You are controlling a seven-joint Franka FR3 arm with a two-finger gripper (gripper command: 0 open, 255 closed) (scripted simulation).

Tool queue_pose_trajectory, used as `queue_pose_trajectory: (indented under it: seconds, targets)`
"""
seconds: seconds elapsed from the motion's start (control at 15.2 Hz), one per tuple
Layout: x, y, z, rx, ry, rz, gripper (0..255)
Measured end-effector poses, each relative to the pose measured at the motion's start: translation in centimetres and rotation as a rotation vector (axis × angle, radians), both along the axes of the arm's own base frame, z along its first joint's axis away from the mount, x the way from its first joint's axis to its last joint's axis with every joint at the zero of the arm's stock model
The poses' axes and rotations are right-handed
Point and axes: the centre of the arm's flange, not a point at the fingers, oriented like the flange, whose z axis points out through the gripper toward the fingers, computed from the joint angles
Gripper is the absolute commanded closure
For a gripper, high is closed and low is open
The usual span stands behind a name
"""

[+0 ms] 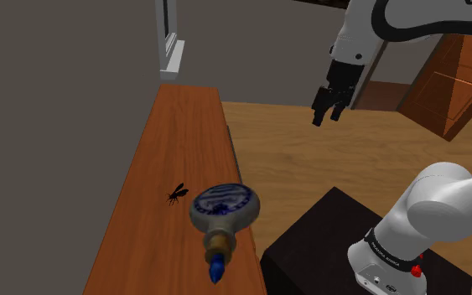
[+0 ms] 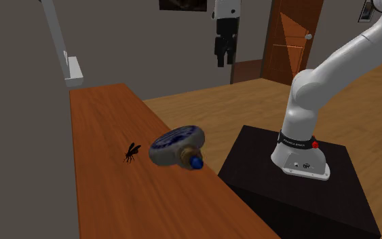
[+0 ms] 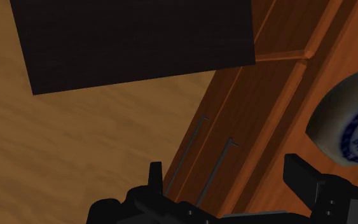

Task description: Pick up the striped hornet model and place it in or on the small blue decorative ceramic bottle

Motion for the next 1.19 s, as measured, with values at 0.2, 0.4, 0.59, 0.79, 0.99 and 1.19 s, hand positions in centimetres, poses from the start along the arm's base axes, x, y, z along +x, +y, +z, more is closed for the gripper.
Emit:
queue_pose_trajectory:
  seconds: [0.2, 0.4, 0.59, 0.79, 0.99, 1.19]
  targets:
    - [0.7, 1.6, -0.5, -0.01, -0.001, 0.001, 0]
    - [1.8, 4.9, -1.7, -0.032, -0.005, 0.002, 0]
    - [3.1, 8.4, -2.9, -0.056, -0.008, 0.003, 0]
    - [4.9, 12.4, -4.6, -0.079, -0.013, 0.005, 0]
    - [6.5, 15.9, -6.2, -0.102, -0.017, 0.007, 0]
    - [7.8, 19.5, -7.9, -0.125, -0.021, 0.008, 0]
